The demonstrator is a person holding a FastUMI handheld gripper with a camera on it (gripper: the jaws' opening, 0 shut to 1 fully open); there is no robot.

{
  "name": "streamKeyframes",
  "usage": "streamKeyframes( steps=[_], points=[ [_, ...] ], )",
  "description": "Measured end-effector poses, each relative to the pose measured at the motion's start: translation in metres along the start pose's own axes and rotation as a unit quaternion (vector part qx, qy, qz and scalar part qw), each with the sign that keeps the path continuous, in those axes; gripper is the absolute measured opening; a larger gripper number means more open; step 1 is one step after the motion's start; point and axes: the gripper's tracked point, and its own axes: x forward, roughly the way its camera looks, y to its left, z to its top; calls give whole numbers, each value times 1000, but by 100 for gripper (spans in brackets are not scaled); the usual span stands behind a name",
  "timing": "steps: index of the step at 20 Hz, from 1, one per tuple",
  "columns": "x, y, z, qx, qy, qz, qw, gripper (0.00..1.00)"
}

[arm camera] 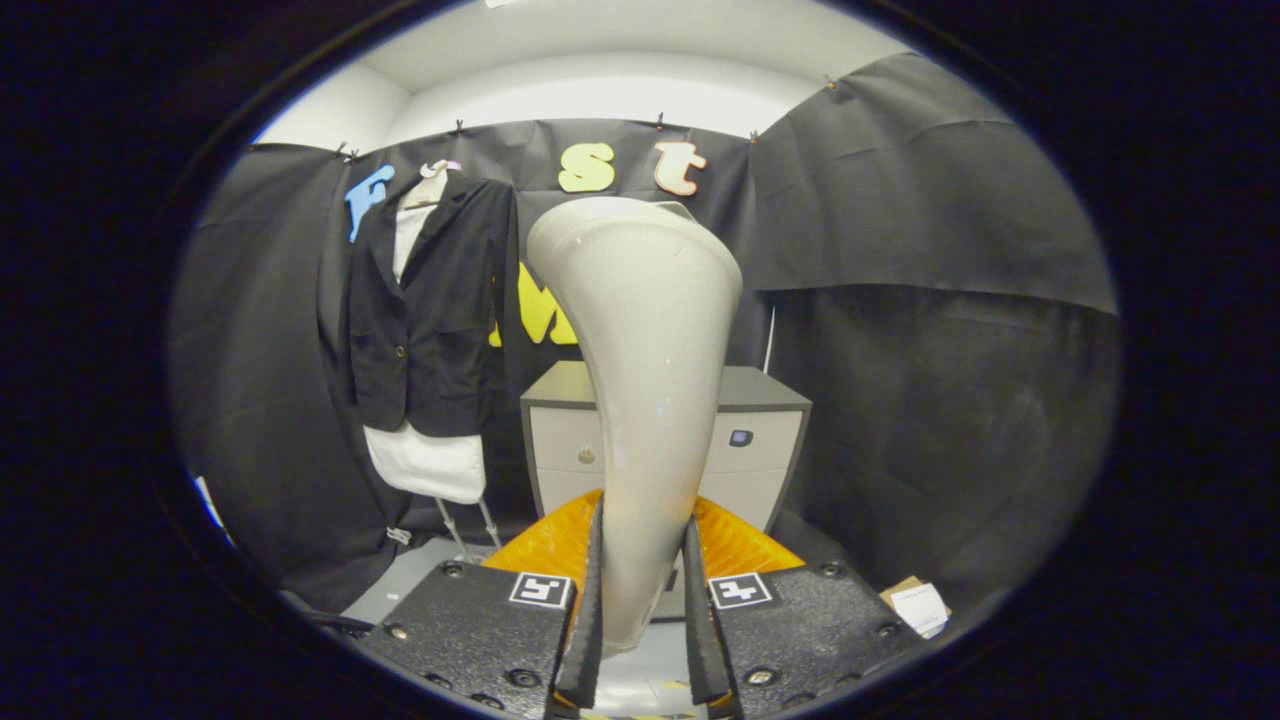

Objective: Iron the clothes twice with a garment steamer, once on the left side and once on the right side.

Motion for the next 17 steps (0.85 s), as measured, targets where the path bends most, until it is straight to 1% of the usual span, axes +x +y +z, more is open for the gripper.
streamKeyframes(
  steps=[3,6,17],
  points=[
    [-2,-19,-15,6,20,1,1000,37],
    [-3,-26,-20,8,27,2,1000,37],
    [3,-25,-22,-2,36,7,999,37]
  ],
)
